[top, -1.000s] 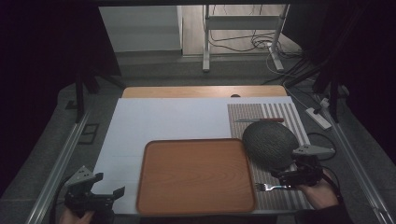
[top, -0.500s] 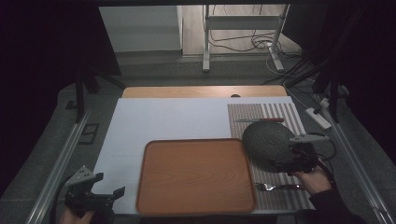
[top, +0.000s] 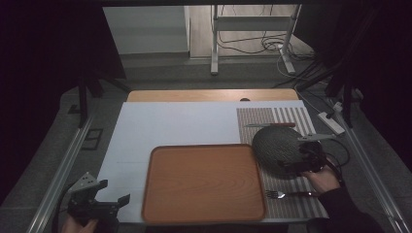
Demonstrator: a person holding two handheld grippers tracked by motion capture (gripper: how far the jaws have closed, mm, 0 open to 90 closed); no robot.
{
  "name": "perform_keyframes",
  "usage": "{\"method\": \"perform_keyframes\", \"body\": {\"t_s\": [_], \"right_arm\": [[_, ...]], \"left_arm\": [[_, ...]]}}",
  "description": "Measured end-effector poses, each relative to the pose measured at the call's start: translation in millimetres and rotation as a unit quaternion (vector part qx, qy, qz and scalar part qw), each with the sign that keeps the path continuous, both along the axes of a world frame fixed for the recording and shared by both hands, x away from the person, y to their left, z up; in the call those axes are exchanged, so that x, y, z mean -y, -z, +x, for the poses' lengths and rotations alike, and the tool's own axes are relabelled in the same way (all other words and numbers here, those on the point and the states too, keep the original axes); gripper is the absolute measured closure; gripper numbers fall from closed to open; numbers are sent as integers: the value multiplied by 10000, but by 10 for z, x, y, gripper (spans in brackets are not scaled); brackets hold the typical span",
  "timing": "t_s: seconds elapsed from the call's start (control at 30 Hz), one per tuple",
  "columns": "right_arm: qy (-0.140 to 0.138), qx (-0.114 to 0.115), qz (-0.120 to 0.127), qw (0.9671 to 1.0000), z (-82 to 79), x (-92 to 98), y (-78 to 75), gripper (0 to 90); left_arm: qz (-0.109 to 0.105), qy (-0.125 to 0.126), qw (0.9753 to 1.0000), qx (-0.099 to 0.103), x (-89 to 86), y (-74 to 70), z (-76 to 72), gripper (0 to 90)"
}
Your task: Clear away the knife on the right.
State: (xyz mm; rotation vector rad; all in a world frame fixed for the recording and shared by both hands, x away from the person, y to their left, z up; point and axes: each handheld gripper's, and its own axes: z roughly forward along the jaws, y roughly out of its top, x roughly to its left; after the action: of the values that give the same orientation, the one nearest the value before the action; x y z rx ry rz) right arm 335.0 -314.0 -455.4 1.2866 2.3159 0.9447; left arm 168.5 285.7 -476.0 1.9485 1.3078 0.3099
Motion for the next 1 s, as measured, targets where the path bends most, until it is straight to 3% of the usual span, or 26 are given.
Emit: {"method": "perform_keyframes", "body": {"t_s": [1.0], "right_arm": [[148, -117, -179, 9997, 664, -121, 71, 0]], "left_arm": [[19, 0, 10000, -7, 3, 1, 3, 1]]}}
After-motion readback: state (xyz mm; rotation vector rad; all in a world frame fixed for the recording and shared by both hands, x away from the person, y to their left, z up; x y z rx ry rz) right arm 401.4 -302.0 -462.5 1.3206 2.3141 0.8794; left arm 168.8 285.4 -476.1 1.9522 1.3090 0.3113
